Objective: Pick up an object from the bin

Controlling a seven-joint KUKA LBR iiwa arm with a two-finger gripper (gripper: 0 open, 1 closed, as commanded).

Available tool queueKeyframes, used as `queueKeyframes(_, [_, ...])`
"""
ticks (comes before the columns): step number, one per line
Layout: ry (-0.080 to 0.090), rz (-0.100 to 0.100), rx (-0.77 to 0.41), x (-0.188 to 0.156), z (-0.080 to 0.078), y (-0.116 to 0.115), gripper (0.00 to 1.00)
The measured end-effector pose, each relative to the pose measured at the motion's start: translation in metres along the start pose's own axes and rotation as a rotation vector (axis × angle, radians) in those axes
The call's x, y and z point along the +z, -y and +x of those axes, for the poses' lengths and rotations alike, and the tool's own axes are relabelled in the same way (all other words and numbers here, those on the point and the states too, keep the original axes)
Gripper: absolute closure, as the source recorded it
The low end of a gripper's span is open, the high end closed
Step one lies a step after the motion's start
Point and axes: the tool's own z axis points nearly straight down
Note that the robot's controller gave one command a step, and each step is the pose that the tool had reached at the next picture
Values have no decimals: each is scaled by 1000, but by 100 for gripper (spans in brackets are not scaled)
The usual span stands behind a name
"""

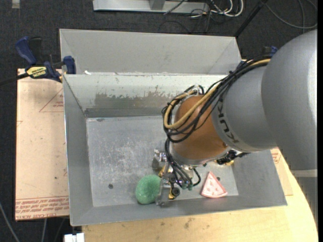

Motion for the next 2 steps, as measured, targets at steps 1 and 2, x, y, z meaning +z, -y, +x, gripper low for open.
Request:
queueKeyframes(1, [8, -1, -188, 15, 8, -1, 100])
queueKeyframes(2, [21, -2, -184, 14, 5, -1, 0])
